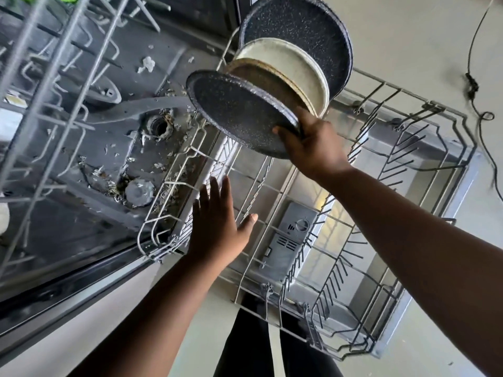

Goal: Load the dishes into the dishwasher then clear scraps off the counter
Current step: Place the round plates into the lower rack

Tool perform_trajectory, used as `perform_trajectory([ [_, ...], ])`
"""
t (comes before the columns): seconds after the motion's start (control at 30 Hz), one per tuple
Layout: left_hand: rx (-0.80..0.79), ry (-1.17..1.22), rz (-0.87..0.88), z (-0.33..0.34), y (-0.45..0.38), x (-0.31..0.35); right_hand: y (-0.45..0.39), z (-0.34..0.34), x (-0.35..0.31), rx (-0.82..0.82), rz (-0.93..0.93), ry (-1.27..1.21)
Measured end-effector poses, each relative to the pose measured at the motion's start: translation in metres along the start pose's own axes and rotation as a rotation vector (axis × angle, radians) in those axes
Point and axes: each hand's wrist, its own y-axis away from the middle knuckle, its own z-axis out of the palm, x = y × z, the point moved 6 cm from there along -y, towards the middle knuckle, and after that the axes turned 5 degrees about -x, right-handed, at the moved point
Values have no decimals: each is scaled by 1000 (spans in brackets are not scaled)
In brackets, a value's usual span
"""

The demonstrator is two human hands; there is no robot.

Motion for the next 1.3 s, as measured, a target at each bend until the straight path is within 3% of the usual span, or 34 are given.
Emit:
perform_trajectory([
  [0.1,-61,-22,-21,10,0,-5,9,23,5,-62,-82,122],
  [0.3,-77,-55,-29,13,-1,-9,15,26,42,-209,329,481],
  [0.4,-81,-67,-24,14,0,-7,15,22,43,-295,389,629],
  [0.73,-129,-69,-13,-10,39,20,67,3,21,-560,602,703],
  [0.97,-170,-85,-53,-37,107,41,133,16,-56,-758,213,650],
  [1.2,-166,-11,-124,-47,208,41,202,24,-130,-946,-245,928],
  [1.3,-117,-61,-190,-44,258,16,224,30,-169,-914,-434,901],
])
